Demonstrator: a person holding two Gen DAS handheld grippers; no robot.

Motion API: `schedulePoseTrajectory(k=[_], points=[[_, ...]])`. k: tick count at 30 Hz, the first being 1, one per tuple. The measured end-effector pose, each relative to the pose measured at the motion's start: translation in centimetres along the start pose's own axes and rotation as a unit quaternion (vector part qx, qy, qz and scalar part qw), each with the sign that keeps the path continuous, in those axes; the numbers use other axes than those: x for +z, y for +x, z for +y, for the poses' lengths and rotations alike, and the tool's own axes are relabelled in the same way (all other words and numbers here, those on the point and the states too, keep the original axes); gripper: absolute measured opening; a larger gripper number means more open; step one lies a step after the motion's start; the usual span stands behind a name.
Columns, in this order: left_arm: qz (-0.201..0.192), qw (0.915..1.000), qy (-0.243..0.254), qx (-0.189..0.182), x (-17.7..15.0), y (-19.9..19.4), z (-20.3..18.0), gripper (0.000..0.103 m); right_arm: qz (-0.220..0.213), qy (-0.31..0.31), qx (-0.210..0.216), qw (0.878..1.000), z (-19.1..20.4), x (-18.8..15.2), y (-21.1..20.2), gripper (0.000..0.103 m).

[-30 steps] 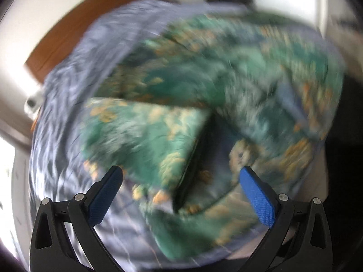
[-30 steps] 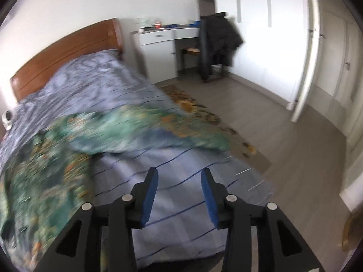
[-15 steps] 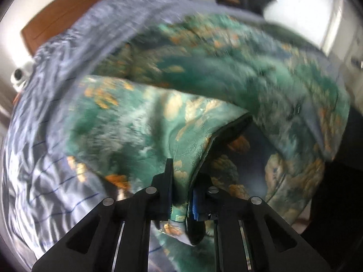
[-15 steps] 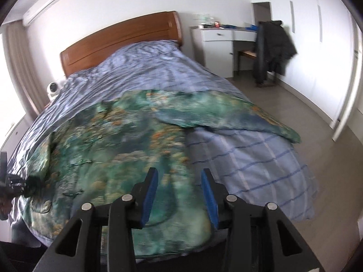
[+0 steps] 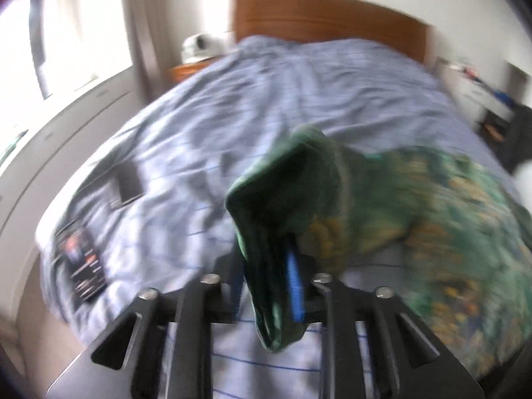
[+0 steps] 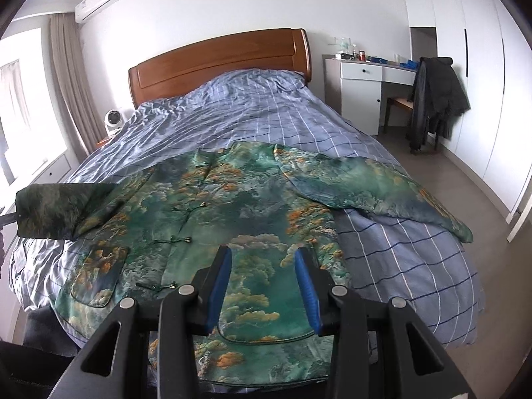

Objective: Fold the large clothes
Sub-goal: 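Grasp the other folded sleeve with the left gripper, lay it outward, release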

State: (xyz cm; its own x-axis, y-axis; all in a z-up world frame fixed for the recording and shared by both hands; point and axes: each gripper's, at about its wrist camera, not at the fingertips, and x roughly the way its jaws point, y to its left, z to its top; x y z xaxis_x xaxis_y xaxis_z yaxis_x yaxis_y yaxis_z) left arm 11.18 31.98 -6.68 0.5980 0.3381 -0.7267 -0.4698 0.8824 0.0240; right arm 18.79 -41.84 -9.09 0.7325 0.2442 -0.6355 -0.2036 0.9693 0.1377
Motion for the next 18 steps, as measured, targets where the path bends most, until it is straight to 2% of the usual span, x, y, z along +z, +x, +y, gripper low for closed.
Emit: schedulePoseTrajectory(k=[2,4,6,8,10,12,18], points=[[0.012,0.999,-0.026,0.033,-0.6,1.4,1.6,0.052,0.001,0.001,0.002,1.0,0.0,-0.2,-0.1,0.04],[0.021,0.9976,-0.048,0.045,-1.7,1.8,3.0,0.062,0.0,0.004,0.002,1.0,-0.1,-0.4,-0.2,0.04],[0.03,0.997,-0.058,0.041,-2.7,1.9,2.7,0.064,-0.004,0.004,-0.003,1.0,-0.3,-0.7,-0.4,0.04],[0.032,0.9977,-0.048,0.035,-3.8,1.5,1.4,0.07,-0.005,0.003,-0.009,1.0,-0.4,-1.0,-0.5,0.042],[0.027,0.999,-0.028,0.024,-5.0,0.8,-0.9,0.081,-0.003,0.003,-0.014,1.0,-0.5,-1.2,-0.4,0.044],[0.024,0.9996,-0.011,0.004,-6.1,0.2,-3.0,0.085,0.005,0.003,-0.017,1.0,-0.4,-1.3,0.0,0.044],[0.029,0.9975,0.029,-0.058,-8.8,-1.9,-9.5,0.086,0.005,-0.006,-0.012,1.0,0.9,-1.1,0.1,0.047]])
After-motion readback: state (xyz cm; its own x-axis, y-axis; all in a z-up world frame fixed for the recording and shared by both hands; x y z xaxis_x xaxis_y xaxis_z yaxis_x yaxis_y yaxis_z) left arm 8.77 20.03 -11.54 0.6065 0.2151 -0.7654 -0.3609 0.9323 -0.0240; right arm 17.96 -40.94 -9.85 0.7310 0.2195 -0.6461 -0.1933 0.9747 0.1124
